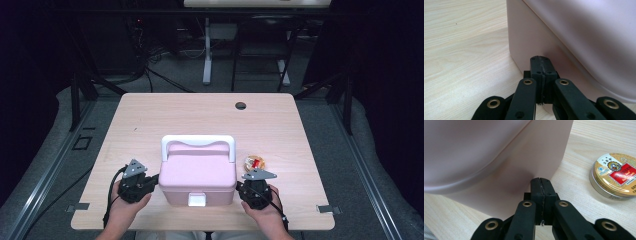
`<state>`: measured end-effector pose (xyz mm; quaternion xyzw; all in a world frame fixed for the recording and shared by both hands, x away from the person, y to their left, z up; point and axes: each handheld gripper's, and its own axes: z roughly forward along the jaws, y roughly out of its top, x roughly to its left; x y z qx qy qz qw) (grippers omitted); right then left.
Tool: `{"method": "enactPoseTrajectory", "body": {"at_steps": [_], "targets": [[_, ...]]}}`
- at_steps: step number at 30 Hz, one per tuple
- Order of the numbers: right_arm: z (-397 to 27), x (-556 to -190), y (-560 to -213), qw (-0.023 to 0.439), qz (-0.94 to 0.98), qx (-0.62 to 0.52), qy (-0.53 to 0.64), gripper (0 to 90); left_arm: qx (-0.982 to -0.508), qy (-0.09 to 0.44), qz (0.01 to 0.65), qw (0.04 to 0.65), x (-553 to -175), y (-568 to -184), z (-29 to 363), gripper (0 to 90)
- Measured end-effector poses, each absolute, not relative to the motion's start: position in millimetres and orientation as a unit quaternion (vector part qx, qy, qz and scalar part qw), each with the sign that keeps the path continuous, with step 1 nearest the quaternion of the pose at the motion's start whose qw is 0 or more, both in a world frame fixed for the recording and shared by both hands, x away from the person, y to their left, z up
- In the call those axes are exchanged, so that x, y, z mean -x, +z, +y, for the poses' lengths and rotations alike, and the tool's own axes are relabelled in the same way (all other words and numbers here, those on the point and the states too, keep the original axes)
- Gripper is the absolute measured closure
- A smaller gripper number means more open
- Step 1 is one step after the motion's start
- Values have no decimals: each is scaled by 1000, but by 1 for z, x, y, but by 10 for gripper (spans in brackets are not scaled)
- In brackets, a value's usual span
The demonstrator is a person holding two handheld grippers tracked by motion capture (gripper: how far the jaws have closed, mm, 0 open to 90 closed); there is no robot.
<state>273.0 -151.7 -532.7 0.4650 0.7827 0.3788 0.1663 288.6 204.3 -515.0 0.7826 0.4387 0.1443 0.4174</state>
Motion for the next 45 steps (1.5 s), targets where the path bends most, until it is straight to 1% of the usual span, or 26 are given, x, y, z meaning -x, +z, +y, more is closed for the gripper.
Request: {"method": "enactPoseTrajectory", "body": {"at_steps": [9,19,20,24,25,26,29,33,36,41,42,44,45], "targets": [[-152,-268,-534,174,778,-466,384,900,-780,138,439,423,-283,-516,205,900],[-156,-268,-535,160,781,-463,387,890,-785,136,426,429,-282,-518,209,898],[-158,-269,-535,159,783,-462,385,862,-788,139,424,425,-282,-518,209,864],[-160,-271,-535,152,785,-460,388,841,-789,134,421,427,-284,-519,213,830],[-162,-272,-534,147,789,-456,386,825,-790,132,419,427,-285,-519,214,804],[-162,-272,-534,147,789,-456,386,825,-793,127,417,426,-285,-519,215,804],[-165,-273,-534,135,791,-454,387,810,-799,124,412,421,-287,-521,217,754],[-166,-275,-534,136,796,-445,386,778,-799,118,409,424,-288,-519,221,694],[-167,-275,-533,135,799,-442,385,755,-798,119,408,428,-288,-517,224,674],[-169,-275,-530,141,805,-433,382,704,-796,116,411,430,-288,-511,228,612],[-170,-275,-530,141,806,-430,381,691,-796,114,409,430,-289,-510,229,607],[-171,-276,-527,138,809,-431,375,636,-793,116,411,434,-290,-507,230,587],[-171,-276,-527,138,809,-431,375,636,-795,118,408,433,-290,-505,231,587]]}}
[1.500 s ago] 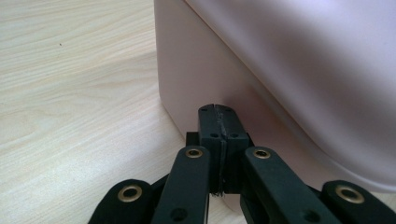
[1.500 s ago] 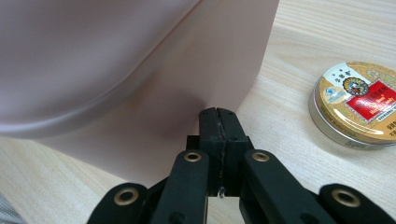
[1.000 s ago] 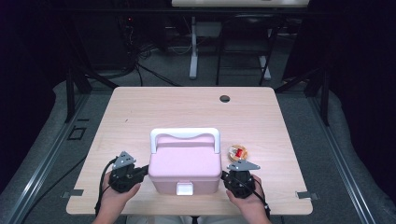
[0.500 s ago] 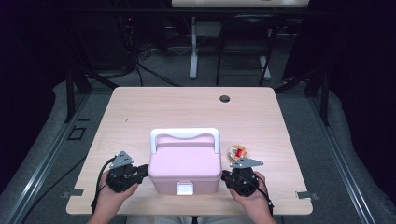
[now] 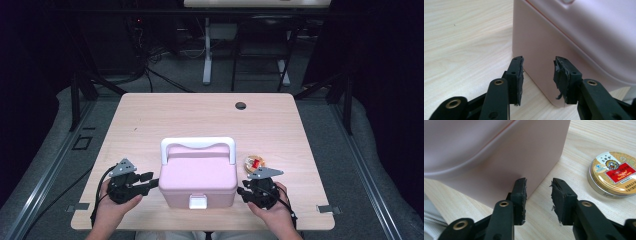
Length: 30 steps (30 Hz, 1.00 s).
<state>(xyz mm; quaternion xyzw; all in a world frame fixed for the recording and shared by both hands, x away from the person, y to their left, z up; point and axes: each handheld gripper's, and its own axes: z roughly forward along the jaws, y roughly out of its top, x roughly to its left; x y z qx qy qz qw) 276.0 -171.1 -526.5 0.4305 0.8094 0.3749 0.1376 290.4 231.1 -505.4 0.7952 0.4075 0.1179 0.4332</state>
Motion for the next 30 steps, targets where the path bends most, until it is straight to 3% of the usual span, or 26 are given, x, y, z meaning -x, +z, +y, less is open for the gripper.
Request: {"method": "enactPoseTrajectory", "body": {"at_steps": [5,11,30], "targets": [[-175,-278,-518,134,807,-427,385,593,-804,136,389,429,-292,-496,231,553],[-179,-283,-505,132,810,-419,388,554,-808,118,395,421,-296,-491,229,524],[-183,-298,-469,121,828,-397,375,530,-812,118,372,434,-312,-443,229,518]]}}
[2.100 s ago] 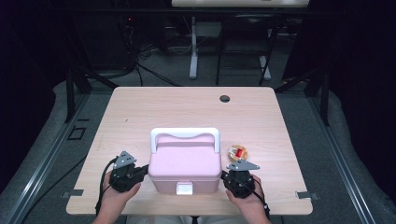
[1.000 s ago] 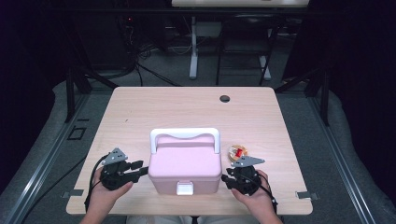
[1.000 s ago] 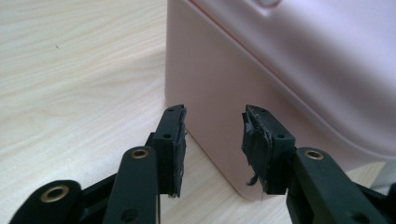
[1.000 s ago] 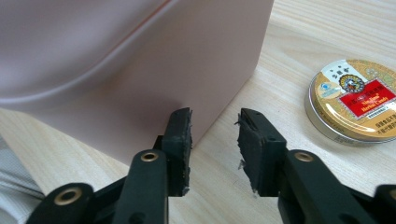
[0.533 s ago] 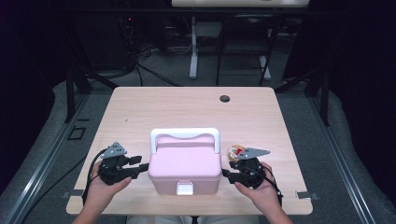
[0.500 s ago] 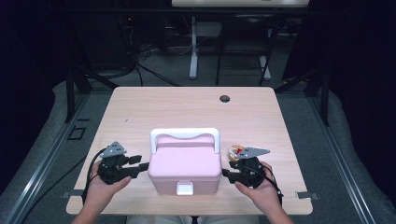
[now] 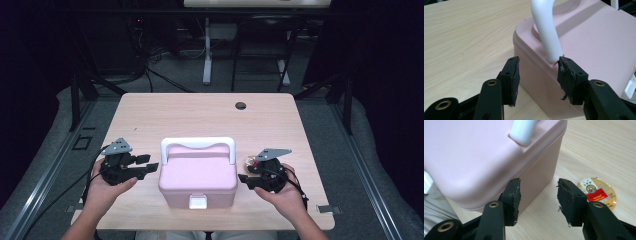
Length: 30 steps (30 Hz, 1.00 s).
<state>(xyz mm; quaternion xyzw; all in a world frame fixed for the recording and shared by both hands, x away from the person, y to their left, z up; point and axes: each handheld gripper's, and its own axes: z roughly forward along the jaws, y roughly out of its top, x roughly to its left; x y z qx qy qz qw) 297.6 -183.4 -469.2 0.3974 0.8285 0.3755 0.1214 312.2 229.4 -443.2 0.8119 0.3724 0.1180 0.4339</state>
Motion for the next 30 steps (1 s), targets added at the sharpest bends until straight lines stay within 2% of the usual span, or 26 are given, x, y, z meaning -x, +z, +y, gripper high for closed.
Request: {"method": "enactPoseTrajectory", "body": {"at_steps": [13,30], "targets": [[-189,-304,-436,96,821,-392,403,530,-814,113,365,437,-319,-427,225,505],[-173,-319,-427,97,821,-374,421,511,-822,104,355,433,-333,-424,210,467]]}}
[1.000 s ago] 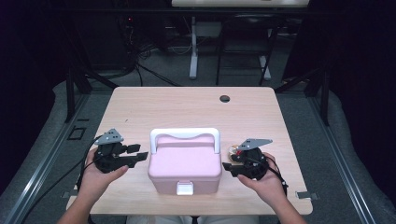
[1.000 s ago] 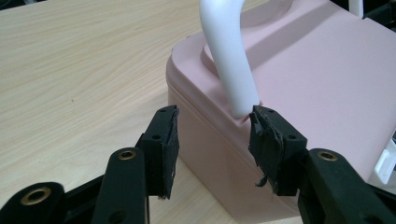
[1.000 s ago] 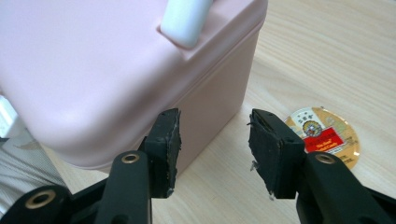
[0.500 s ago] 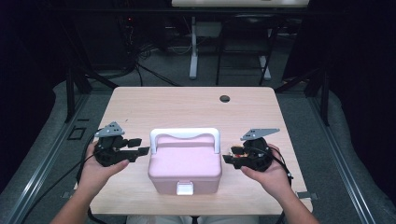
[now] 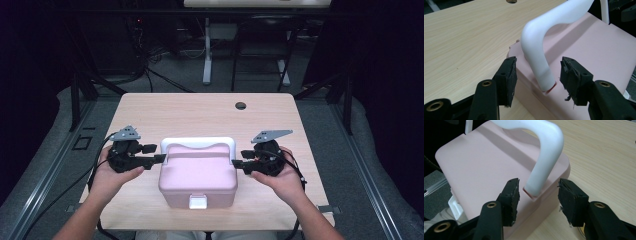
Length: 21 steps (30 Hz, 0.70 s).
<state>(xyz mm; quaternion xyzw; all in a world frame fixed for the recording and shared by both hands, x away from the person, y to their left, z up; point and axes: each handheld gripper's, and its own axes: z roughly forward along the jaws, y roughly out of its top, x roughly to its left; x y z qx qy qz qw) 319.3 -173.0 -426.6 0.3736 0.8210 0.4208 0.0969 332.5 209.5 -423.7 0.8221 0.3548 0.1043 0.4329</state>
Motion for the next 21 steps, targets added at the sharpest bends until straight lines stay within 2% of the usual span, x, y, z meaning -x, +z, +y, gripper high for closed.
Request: {"method": "enactPoseTrajectory", "body": {"at_steps": [15,21], "targets": [[-160,-334,-432,88,823,-372,419,508,-826,95,349,433,-342,-432,195,453],[-158,-334,-432,87,825,-365,423,520,-829,90,348,429,-344,-434,190,486]]}}
